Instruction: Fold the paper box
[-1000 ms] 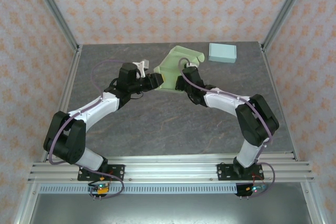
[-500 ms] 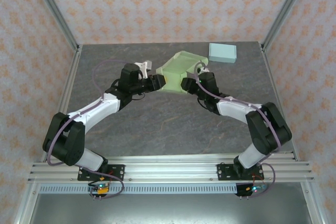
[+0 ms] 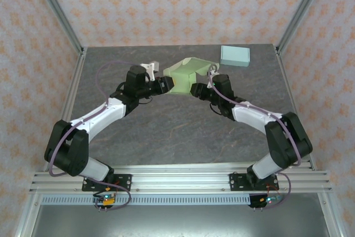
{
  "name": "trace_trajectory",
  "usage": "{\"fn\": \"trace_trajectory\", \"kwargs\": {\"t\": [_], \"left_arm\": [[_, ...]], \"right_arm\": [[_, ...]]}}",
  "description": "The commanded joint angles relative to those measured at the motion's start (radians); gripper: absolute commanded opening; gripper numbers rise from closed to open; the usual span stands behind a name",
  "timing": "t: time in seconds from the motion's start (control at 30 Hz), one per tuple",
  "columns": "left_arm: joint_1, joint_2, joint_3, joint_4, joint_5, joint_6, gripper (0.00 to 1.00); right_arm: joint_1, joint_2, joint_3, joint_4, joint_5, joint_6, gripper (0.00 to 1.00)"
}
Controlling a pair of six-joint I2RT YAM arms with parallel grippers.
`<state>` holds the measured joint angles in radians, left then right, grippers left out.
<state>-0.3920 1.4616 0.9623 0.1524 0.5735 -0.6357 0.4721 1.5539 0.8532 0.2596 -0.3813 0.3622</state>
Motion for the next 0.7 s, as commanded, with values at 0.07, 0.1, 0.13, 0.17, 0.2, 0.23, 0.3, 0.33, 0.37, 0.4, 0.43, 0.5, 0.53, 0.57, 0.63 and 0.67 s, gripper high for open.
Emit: {"fn": "trace_trajectory", "kwargs": {"t": [0.07,0.1,0.13,0.17,0.2,0.23,0.3,0.33,0.37,0.4,0.43,0.5,0.53,0.57,0.63,0.67], "left_arm": [[0.004,-0.051,0.017,0.032,-0.004,-0.004,0.35],[0.004,-0.050,0.014,0.032,-0.003,-0.005,0.35],[0.004,-0.049,0.011,0.037,-0.001,-0.008,0.35],[0.004,-0.048,0.008,0.041,-0.003,-0.012,0.35],[0.005,-0.046,0.004,0.047,-0.001,-0.016,0.35],[0.003,-0.044,0.003,0.052,0.002,-0.018,0.35],[0.003,-0.041,0.004,0.051,0.002,-0.019,0.35],[0.003,-0.040,0.005,0.053,0.001,-0.019,0.35],[0.004,-0.041,0.006,0.053,-0.002,-0.021,0.35],[0.003,-0.042,0.006,0.050,-0.007,-0.020,0.35],[0.004,-0.042,0.009,0.047,-0.010,-0.018,0.35],[0.004,-0.043,0.018,0.033,-0.016,-0.013,0.35],[0.004,-0.042,0.020,0.025,-0.019,-0.009,0.35],[0.005,-0.040,0.026,0.017,-0.024,-0.009,0.35],[0.012,-0.041,0.031,-0.002,-0.037,-0.024,0.35],[0.015,-0.040,0.029,-0.004,-0.050,-0.042,0.34]], "right_arm": [[0.051,0.074,0.117,-0.111,0.168,-0.067,0.31],[0.062,0.089,0.142,-0.142,0.216,-0.072,0.25],[0.076,0.105,0.167,-0.168,0.257,-0.084,0.20],[0.089,0.118,0.188,-0.193,0.310,-0.096,0.18],[0.106,0.135,0.213,-0.225,0.378,-0.101,0.14],[0.122,0.150,0.235,-0.255,0.435,-0.103,0.13],[0.140,0.173,0.259,-0.280,0.519,-0.085,0.11],[0.143,0.176,0.255,-0.279,0.545,-0.067,0.11],[0.145,0.175,0.250,-0.280,0.576,-0.046,0.12],[0.146,0.170,0.239,-0.277,0.607,-0.023,0.14],[0.146,0.161,0.224,-0.262,0.608,-0.014,0.17],[0.140,0.128,0.174,-0.177,0.534,-0.026,0.24],[0.127,0.097,0.126,-0.101,0.446,-0.038,0.30],[0.108,0.069,0.077,-0.019,0.370,-0.032,0.37],[0.042,-0.001,-0.031,0.159,0.188,0.051,0.53],[0.013,-0.026,-0.069,0.217,0.136,0.107,0.56]]}}
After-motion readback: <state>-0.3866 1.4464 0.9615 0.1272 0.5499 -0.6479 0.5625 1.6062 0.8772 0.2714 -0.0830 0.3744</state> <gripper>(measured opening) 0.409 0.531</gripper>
